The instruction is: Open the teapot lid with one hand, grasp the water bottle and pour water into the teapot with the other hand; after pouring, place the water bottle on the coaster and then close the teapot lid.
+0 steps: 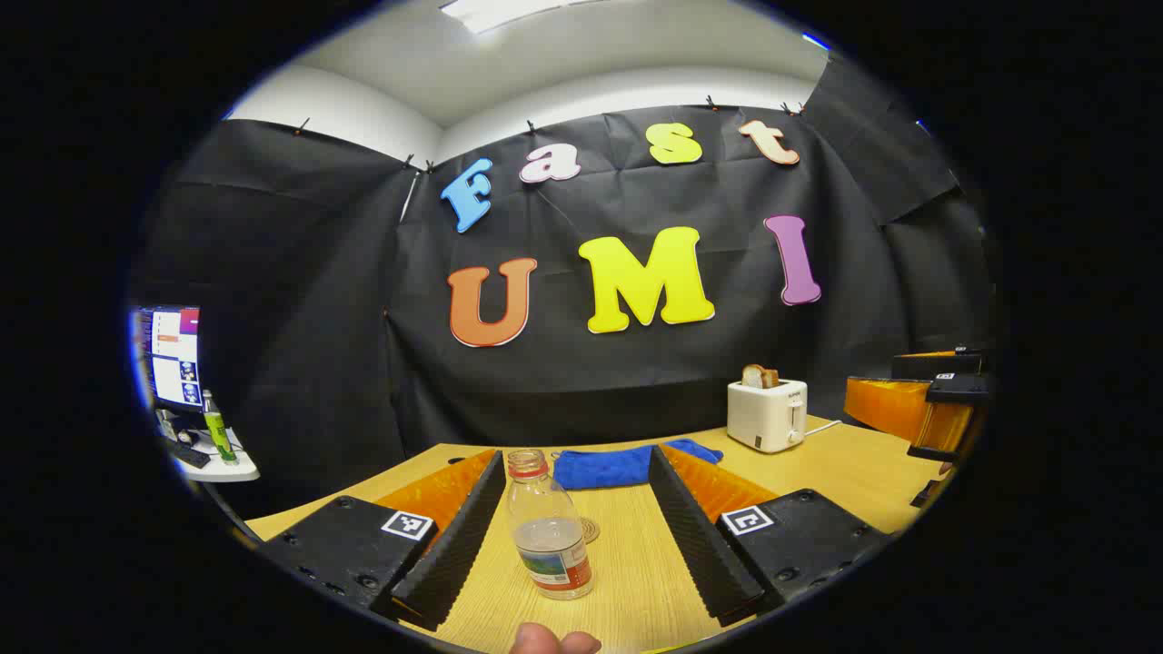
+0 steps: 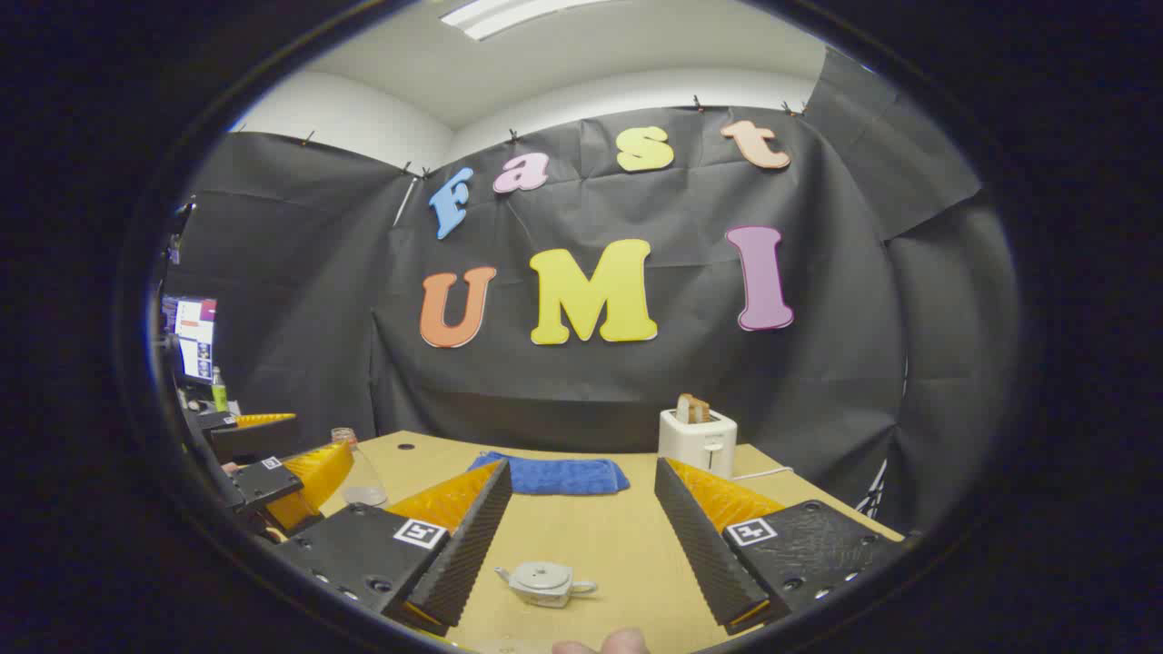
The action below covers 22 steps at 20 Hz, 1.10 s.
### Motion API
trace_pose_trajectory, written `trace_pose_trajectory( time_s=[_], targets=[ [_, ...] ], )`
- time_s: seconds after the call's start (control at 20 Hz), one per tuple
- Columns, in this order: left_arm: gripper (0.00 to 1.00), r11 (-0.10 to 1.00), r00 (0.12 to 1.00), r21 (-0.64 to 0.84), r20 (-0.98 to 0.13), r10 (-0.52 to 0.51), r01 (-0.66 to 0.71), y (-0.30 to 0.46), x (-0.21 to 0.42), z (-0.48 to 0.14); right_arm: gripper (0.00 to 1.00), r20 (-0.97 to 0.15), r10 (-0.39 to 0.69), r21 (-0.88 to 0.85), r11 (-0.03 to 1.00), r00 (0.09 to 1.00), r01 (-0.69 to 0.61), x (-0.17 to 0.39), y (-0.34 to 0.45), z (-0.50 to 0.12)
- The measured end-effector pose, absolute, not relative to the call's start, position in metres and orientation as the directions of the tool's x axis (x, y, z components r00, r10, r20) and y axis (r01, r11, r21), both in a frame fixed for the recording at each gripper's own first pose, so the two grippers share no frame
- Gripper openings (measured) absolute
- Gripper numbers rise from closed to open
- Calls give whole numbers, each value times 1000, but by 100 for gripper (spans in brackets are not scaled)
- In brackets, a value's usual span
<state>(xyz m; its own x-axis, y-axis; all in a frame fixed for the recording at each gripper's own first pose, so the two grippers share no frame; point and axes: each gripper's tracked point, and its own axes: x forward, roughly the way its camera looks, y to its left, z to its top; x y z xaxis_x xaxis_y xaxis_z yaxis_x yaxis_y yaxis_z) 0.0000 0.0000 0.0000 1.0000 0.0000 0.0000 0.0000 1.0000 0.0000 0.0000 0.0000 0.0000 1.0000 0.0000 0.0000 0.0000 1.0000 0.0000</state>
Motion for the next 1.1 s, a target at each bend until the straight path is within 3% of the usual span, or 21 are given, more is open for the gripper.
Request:
trace_pose_trajectory(
  time_s=[0.15,0.45,0.85,1.1],
  targets=[
    [99,998,999,64,14,-29,28,-17,3,7,93,9,-55,-42,998,998,55,-6,-10,3],
    [99,996,997,56,-10,-71,71,-27,3,-1,95,30,-116,-25,993,993,117,-11,-13,15],
    [99,999,1000,21,-4,-26,26,-16,2,-3,97,40,-60,-88,994,997,63,-5,0,-1],
    [99,1000,1000,-3,-6,-4,4,-17,-8,-7,96,20,0,-29,1000,1000,1,2,9,-17]
  ],
)
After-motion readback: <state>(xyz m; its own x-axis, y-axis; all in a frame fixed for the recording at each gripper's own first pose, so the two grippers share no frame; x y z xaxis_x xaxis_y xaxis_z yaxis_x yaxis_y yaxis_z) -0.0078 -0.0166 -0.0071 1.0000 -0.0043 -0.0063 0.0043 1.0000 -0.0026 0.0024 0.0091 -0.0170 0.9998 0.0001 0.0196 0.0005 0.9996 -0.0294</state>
